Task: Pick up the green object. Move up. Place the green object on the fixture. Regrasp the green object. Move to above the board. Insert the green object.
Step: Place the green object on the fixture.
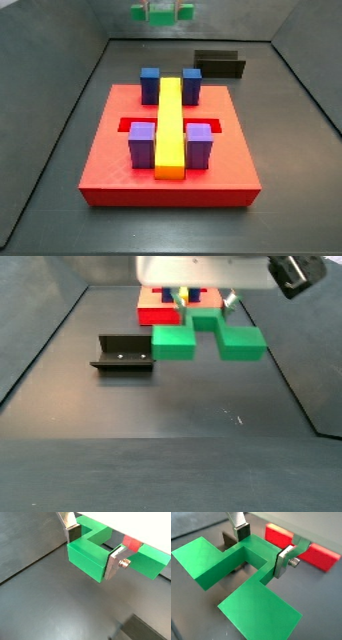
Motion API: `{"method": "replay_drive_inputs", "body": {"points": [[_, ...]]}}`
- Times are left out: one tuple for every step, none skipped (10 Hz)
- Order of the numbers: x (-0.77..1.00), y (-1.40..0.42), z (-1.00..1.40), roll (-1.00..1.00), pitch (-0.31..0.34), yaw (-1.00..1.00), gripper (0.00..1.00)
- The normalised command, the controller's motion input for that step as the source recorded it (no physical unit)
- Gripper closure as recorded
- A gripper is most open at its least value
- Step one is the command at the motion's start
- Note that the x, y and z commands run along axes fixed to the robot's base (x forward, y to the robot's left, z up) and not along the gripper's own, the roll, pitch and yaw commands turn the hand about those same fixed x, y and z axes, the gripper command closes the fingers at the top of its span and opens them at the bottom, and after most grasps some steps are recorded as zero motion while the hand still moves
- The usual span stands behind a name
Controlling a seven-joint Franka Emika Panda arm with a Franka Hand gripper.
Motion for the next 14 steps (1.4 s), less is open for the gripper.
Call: {"method": "replay_drive_inputs", "body": {"points": [[0.45,-0.03,0.22,-0.87,-0.054,0.07,1.0],[0.44,-0.02,0.21,-0.89,-0.054,0.07,1.0],[0.41,-0.02,0.2,-0.91,-0.066,0.07,1.0],[0.36,-0.03,0.18,-0.9,-0.069,0.07,1.0],[0.35,-0.06,0.09,-0.8,-0.054,0.08,1.0],[0.34,-0.13,0.02,-0.58,0.0,0.06,1.0],[0.35,-0.2,0.0,-0.38,0.0,0.02,1.0],[0.32,-0.19,0.0,-0.36,0.02,0.0,1.0],[0.33,-0.15,0.0,-0.33,0.051,0.0,1.0],[0.34,-0.13,0.0,0.0,0.137,0.02,1.0],[0.42,-0.17,0.0,0.0,0.031,0.01,1.0],[0.53,-0.17,0.0,-0.12,0.0,0.0,1.0],[0.56,-0.05,0.05,-0.61,-0.131,0.0,1.0],[0.57,-0.08,0.11,-0.8,-0.103,0.0,1.0]]}}
